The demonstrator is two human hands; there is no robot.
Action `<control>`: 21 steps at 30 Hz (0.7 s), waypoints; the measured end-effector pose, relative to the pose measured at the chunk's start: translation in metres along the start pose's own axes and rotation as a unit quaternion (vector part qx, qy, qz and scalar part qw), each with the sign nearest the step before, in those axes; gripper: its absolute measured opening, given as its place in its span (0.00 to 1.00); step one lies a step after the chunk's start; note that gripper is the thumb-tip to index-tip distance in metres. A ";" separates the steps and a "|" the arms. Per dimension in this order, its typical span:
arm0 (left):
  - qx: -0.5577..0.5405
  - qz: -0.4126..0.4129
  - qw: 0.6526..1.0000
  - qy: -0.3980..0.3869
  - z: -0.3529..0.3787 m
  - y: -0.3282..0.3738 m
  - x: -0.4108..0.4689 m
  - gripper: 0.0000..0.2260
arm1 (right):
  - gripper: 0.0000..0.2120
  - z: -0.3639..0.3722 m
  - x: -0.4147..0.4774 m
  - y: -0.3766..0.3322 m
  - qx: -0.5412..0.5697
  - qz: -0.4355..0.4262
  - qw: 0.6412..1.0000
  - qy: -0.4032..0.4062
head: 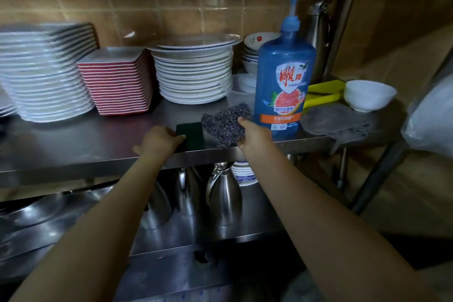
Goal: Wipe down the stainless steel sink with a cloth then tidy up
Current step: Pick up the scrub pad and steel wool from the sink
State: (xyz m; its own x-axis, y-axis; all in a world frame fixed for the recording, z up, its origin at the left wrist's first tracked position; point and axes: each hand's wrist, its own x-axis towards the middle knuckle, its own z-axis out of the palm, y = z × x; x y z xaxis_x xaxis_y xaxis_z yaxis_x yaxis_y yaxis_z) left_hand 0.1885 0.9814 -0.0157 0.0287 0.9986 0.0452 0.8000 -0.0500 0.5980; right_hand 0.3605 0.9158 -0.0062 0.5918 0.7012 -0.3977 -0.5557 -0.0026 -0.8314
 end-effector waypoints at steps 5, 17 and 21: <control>0.006 0.022 1.000 0.011 0.001 -0.004 -0.003 0.10 | 0.18 -0.003 0.015 0.003 -0.222 -0.073 0.970 0.059; 0.037 0.028 0.999 0.016 0.001 -0.005 -0.007 0.15 | 0.19 -0.017 0.021 0.012 -0.427 -0.211 0.875 0.089; 0.020 0.034 0.999 0.031 -0.002 -0.004 -0.013 0.15 | 0.20 -0.026 0.014 0.006 -0.429 -0.226 0.870 0.088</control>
State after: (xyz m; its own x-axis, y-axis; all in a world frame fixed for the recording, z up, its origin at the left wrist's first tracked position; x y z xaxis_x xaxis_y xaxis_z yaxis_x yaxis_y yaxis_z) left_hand 0.1840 0.9685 -0.0172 0.0480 0.9897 0.1351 0.8212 -0.1161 0.5587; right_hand 0.3805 0.9071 -0.0268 0.7591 0.6486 0.0555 0.3532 -0.3388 -0.8721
